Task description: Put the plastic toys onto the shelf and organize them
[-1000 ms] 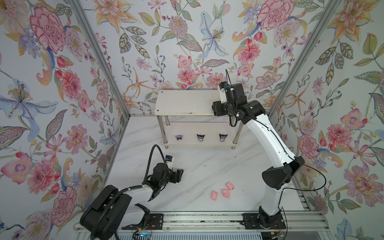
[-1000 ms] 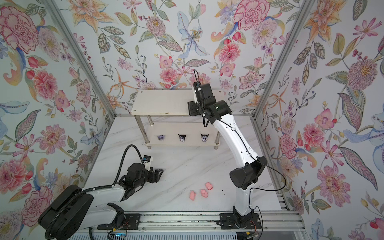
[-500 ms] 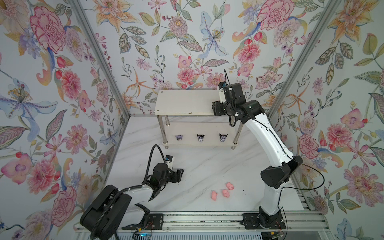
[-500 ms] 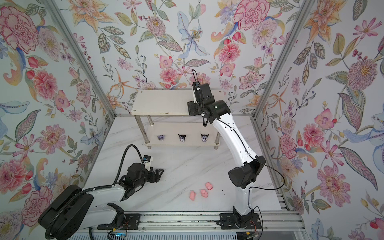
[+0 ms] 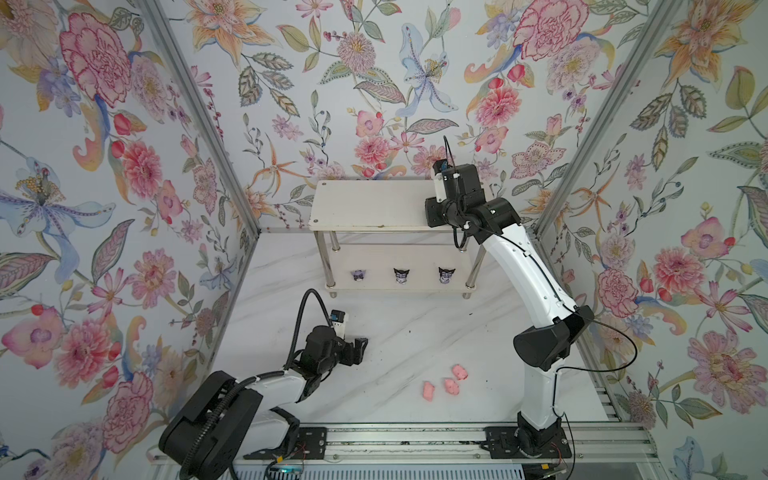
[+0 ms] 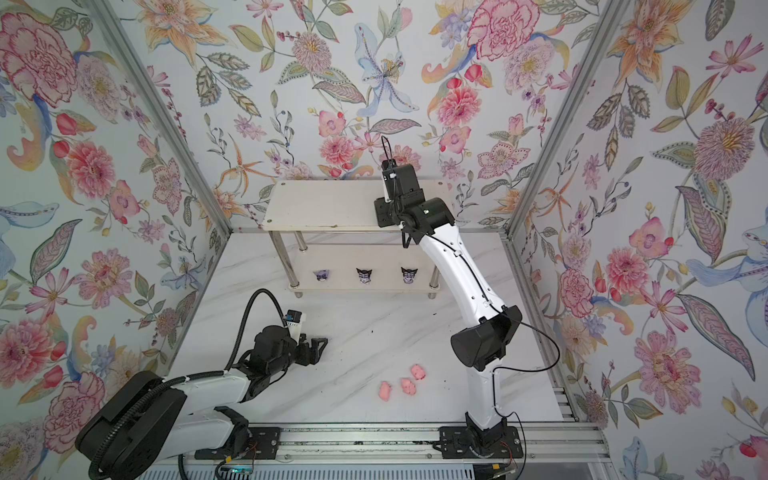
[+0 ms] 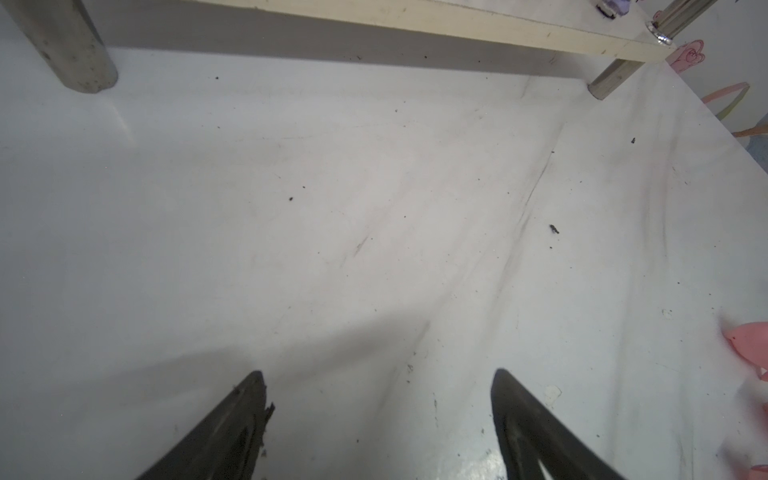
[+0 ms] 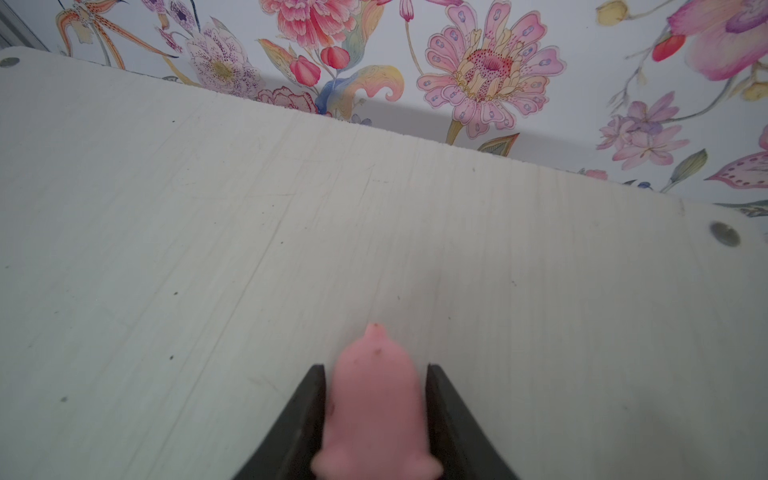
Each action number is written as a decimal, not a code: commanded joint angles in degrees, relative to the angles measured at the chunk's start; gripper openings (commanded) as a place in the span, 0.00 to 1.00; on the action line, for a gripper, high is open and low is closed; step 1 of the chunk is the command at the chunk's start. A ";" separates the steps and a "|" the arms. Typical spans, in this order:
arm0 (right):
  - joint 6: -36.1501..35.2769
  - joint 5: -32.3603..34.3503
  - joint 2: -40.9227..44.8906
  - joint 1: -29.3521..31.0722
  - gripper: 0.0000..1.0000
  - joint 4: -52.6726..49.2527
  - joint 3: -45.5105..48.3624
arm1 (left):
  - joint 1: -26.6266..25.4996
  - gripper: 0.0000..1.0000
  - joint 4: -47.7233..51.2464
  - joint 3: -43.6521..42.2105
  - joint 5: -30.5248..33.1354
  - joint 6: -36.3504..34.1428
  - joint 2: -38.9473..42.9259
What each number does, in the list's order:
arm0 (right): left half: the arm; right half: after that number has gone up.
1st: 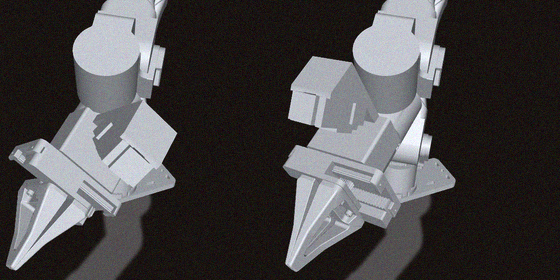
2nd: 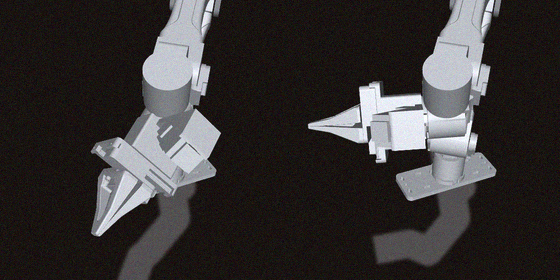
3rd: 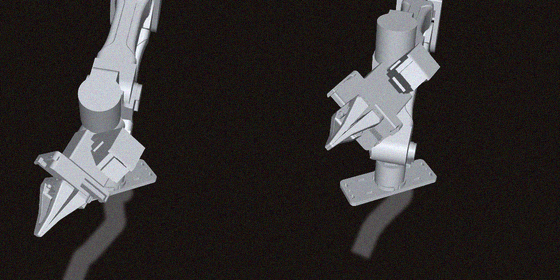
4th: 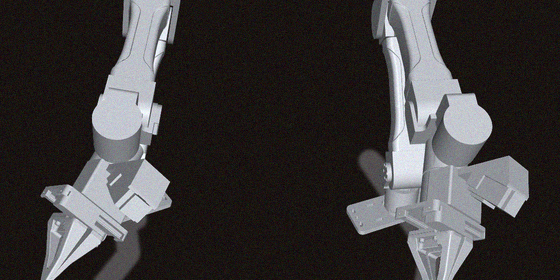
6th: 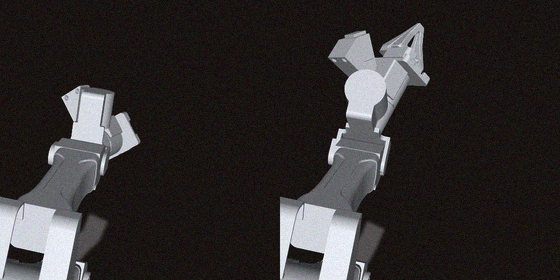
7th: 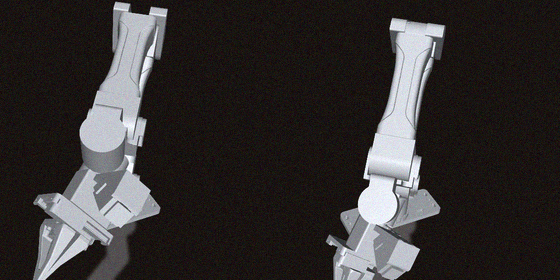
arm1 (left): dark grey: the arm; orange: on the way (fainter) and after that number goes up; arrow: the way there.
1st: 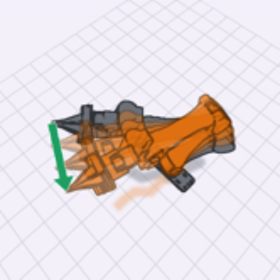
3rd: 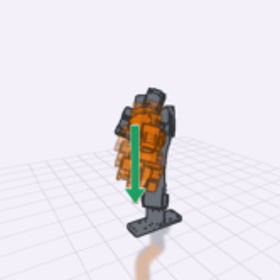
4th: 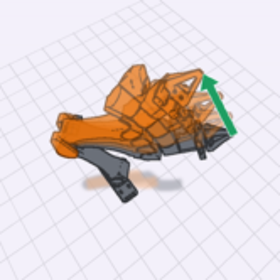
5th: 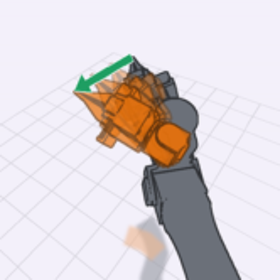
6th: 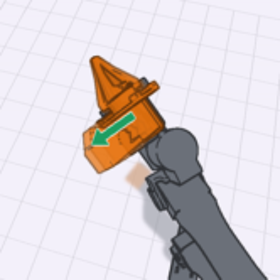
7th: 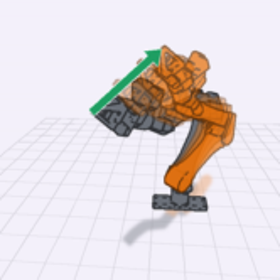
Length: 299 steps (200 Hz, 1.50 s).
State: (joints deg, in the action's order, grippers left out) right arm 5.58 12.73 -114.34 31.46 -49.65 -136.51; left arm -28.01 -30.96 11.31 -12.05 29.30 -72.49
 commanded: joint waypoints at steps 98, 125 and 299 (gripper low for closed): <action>1.79 9.69 2.96 2.28 0.18 -4.01 3.78 | 0.66 0.87 -0.10 0.98 -1.22 -0.28 0.67; 2.38 12.18 3.82 2.90 0.18 -3.99 5.20 | 0.56 0.87 0.02 0.99 -1.28 -0.23 1.03; 5.71 10.47 18.21 9.73 0.62 -4.05 15.71 | 0.54 0.87 -1.55 -0.11 -0.85 -0.26 2.29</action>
State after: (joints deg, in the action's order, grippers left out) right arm 9.56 21.69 -102.91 38.83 -51.92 -125.14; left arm -28.01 -31.20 11.31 -13.13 29.32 -71.99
